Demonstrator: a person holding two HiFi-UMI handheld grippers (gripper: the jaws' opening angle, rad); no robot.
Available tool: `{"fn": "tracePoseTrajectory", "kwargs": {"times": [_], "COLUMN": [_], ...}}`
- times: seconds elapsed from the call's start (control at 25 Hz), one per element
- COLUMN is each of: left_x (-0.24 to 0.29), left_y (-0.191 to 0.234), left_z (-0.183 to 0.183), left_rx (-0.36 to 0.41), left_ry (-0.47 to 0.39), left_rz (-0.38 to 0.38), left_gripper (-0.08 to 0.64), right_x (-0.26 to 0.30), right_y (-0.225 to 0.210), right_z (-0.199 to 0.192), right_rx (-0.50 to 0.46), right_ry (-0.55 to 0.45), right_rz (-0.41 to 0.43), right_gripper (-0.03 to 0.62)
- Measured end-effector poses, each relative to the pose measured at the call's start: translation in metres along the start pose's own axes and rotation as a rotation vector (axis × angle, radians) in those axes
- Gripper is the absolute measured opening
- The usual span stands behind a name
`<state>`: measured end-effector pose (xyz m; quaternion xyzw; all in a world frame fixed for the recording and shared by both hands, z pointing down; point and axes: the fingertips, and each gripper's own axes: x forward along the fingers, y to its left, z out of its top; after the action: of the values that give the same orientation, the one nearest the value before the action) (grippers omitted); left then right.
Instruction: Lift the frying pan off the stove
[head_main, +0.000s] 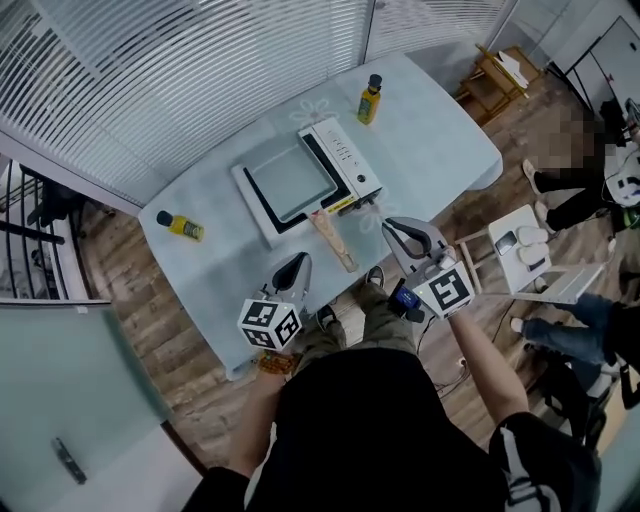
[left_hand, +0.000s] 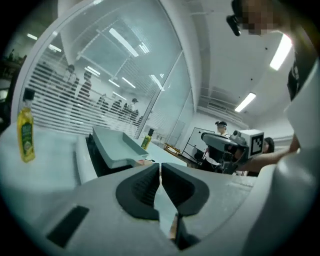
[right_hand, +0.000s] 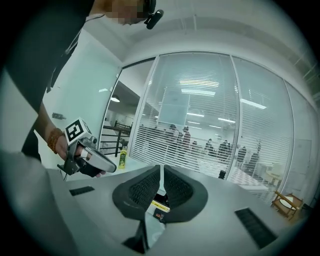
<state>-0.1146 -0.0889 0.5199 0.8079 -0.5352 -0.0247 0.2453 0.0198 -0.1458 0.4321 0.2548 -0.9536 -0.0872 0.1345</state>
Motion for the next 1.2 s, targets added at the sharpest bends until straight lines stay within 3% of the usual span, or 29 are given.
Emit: {"fn": "tracePoseTrajectory", "kwargs": {"times": [0.16,0.44,0.56,0.64,0.84,1.12,1.2], "left_x": [0.012,0.038,0.046,0.051,0.061,0.076,0.082], "left_y": [0.005,0.009,0.008,0.008,0.013,0.014,0.015], "left_z": [-0.011,-0.011,-0.011,-0.011,-0.013,-0.024,-0.023], "left_rx": [-0.152,-0.406,-0.459,-0.560,-0.906,-0.982,-0.965], "left_ry": [0.056,0.074,0.084,0.073,0.035,0.044,0.039], "left_rz": [-0.103,-0.215,-0.247,-0.279,-0.376,-0.383,-0.379], "left_gripper": [0.025,0.031,0.100,0.136,0.197,0.209,0.209], "right_x": [0.007,0.007,0.007,0.006,0.007,0.013,0.014], "right_y": [-0.009,-0.021,-0.026,-0.029,-0.037,-0.040,-0.042], "right_z": [-0.009,-0.017,-0.016,-0.018,-0.025,-0.030,-0.032], "right_rx": [-0.013,-0.036,-0.030,-0.025,0.009,0.011,0.016], "right_ry": [0.017,0.046,0.041,0.045,0.055,0.060,0.058], "right_rz": [-0.006,-0.025,-0.034,-0.038,-0.048,-0.044,-0.046], "right_gripper": [0.006,0.006,0.006,0.007,0.008,0.007,0.006]}}
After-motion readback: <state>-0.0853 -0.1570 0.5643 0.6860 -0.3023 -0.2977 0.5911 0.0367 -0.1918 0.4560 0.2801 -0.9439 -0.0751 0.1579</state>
